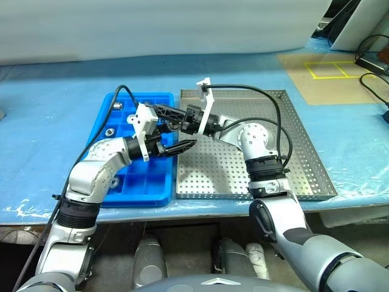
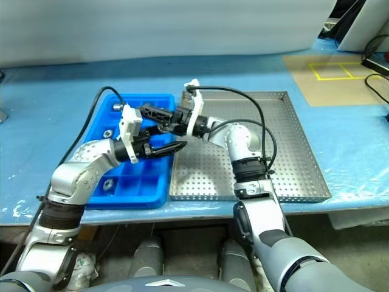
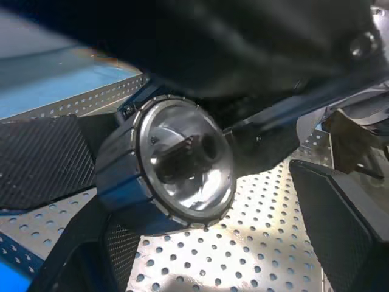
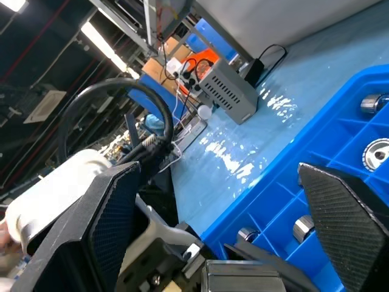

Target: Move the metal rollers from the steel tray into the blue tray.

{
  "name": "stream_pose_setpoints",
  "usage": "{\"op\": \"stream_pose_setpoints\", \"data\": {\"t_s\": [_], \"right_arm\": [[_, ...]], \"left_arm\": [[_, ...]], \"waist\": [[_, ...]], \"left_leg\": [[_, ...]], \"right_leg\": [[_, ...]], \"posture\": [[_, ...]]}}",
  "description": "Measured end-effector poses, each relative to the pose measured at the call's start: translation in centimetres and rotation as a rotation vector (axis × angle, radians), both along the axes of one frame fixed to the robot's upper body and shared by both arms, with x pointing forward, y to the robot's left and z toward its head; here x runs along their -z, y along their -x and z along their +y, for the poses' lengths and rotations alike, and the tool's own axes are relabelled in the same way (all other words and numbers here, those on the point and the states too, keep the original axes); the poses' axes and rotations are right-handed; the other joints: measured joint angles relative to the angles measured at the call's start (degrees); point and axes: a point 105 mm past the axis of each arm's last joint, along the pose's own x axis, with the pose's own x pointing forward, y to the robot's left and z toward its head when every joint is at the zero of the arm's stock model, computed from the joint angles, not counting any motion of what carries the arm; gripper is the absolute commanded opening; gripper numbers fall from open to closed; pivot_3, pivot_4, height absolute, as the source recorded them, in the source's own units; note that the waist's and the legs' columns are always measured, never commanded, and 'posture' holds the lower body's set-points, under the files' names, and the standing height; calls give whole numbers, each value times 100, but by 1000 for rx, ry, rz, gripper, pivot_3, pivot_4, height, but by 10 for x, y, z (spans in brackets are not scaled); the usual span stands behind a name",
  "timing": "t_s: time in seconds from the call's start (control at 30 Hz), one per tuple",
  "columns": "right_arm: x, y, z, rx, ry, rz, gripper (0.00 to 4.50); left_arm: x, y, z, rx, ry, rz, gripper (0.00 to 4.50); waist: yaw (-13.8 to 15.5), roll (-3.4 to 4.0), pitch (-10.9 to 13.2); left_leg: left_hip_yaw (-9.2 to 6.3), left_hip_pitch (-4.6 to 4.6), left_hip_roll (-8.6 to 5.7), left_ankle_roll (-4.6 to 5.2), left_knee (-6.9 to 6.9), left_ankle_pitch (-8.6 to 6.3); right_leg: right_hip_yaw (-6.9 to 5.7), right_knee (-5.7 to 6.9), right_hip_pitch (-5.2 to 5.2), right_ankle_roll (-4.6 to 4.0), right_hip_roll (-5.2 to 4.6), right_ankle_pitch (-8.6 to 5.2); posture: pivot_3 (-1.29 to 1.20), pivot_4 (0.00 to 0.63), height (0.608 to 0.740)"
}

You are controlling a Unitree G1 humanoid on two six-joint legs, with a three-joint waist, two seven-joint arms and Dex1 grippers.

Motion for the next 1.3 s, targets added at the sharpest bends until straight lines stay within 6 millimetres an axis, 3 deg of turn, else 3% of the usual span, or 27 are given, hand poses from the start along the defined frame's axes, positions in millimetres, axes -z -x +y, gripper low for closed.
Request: {"op": "stream_pose_setpoints", "data": {"t_s": [0.3, 0.43, 0.67, 1.0, 1.3], "right_arm": [[1, 0, 3, 7, 5, -11, 4372], [6, -5, -4, 32, 18, 3, 4372], [2, -6, -5, 38, -9, -14, 4372], [9, -6, -6, 41, 22, -6, 4372], [8, -10, -12, 66, 22, -18, 4372]], "left_arm": [[-2, -2, 18, -65, -239, -236, 3864], [-9, -14, 34, -178, -263, -309, 3864], [-22, -30, 25, -259, -169, -397, 3864], [-14, -21, 20, -190, -154, -368, 3864], [-7, -32, 9, -229, -83, -339, 3864]], "waist": [[-1, 0, 0], [7, 0, 0], [8, -1, -1], [9, -1, -1], [11, -1, -1]], "left_leg": [[0, -2, -2, 0, -1, 0], [0, -3, -3, -1, 2, 1], [0, -3, -3, -2, 4, 1], [0, -5, -1, -2, 2, 1], [0, -5, -4, -1, 7, 2]], "right_leg": [[-1, -3, 1, 1, 0, 0], [-1, 0, 2, 1, -1, 0], [0, 1, 2, 1, 0, 1], [-1, 1, -1, 0, 0, 0], [1, 1, 2, 0, -2, 0]], "posture": [[93, 150, 740], [97, 150, 740], [97, 150, 740], [89, 150, 740], [81, 150, 740]]}}
